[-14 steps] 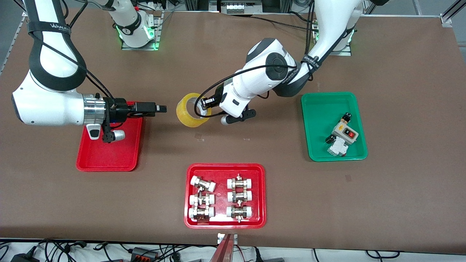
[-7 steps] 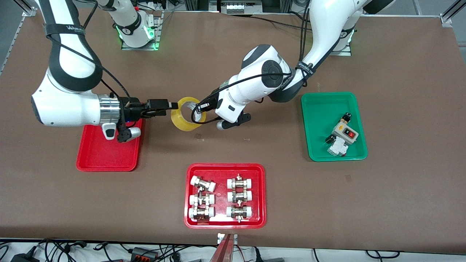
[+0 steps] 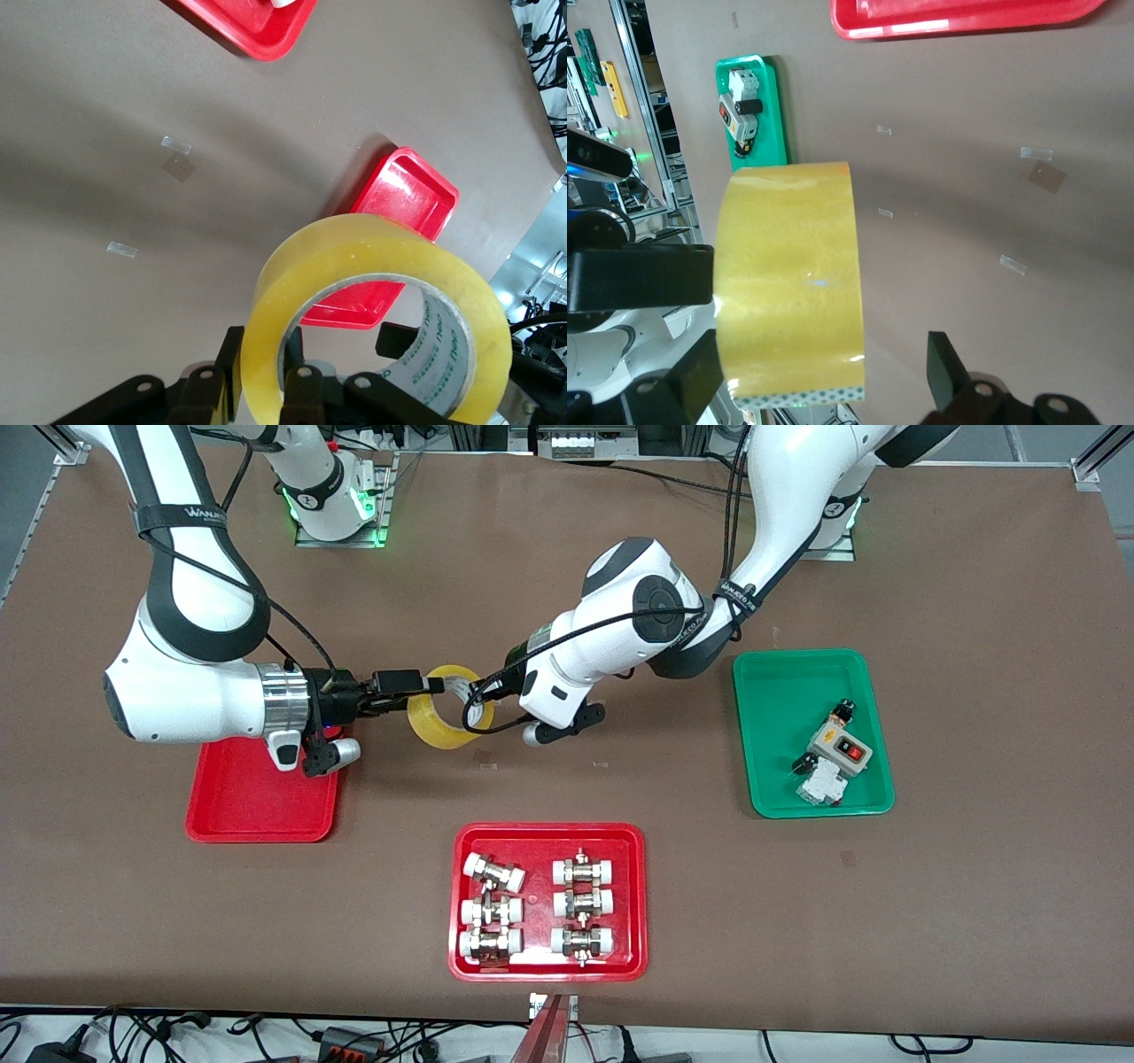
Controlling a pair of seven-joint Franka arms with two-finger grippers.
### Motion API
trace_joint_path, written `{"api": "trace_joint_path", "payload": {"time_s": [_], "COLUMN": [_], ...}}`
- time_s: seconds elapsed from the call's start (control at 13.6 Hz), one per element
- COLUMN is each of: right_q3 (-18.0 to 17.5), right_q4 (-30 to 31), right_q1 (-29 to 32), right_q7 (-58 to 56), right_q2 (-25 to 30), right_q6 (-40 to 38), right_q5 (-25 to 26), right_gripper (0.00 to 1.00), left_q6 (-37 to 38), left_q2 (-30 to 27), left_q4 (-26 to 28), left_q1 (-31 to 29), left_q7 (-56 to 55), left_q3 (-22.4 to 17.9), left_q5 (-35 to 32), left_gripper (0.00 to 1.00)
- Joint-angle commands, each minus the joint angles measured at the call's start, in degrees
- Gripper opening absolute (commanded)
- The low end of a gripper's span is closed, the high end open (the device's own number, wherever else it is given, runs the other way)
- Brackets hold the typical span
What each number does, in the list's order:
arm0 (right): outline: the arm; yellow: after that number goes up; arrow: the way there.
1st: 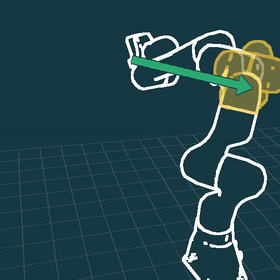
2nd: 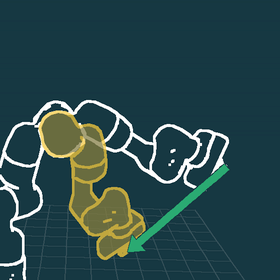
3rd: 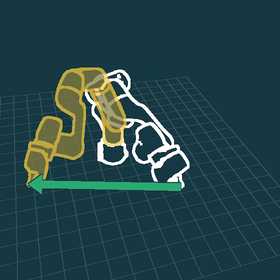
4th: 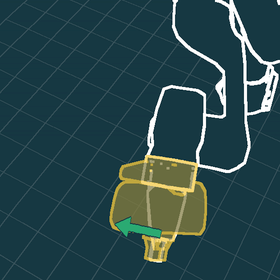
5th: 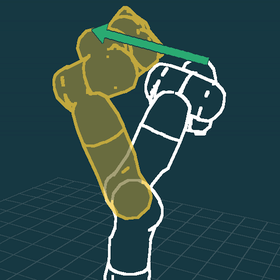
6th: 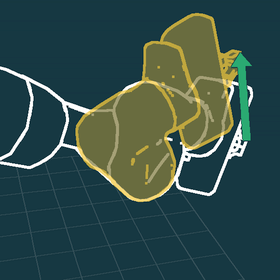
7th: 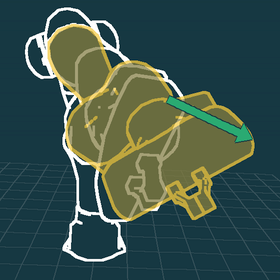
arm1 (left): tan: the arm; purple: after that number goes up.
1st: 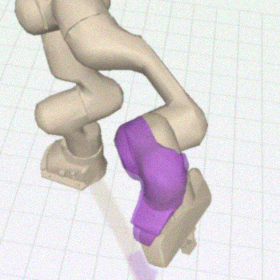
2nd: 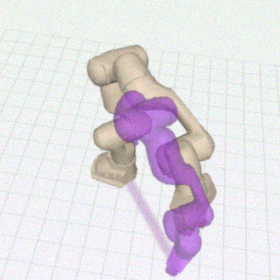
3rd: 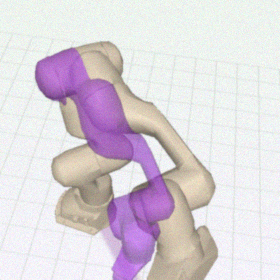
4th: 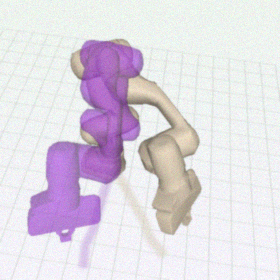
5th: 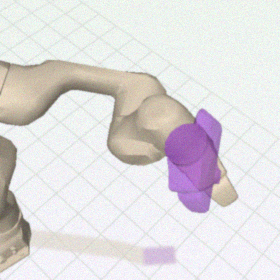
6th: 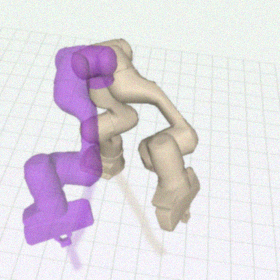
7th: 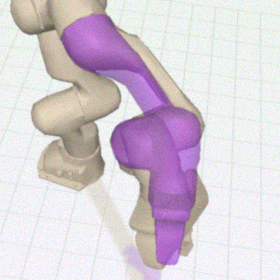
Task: Left arm passes tape to right arm into tray
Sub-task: 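Close the right gripper on the tape held by the left gripper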
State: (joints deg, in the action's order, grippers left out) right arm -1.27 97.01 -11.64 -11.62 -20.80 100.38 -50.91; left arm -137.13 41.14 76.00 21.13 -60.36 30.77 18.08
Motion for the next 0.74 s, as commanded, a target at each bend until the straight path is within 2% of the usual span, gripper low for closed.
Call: {"api": "trace_joint_path", "payload": {"time_s": [0.0,0.44,0.66], "right_q3": [0.1,0.2,0.2], "right_q4": [-0.8,-0.7,-0.8], "right_q1": [0.2,0.5,0.5], "right_q7": [-0.2,-0.3,-0.3], "right_q2": [0.1,0.1,0.1], "right_q6": [-0.7,-0.8,-0.8], "right_q5": [-1.0,-1.1,-1.0], "right_gripper": [1.00,0.98,0.68], "left_q6": [-0.1,-0.1,-0.1], "left_q2": [0.8,0.9,0.8], "left_q4": [-2.4,-2.4,-2.4], "left_q1": [0.9,0.8,0.8], "left_q7": [-0.4,-0.3,-0.4], "left_q3": [-0.4,-0.4,-0.4], "left_q5": [0.5,0.5,0.6], "left_gripper": [0.00,0.00,0.00]}}
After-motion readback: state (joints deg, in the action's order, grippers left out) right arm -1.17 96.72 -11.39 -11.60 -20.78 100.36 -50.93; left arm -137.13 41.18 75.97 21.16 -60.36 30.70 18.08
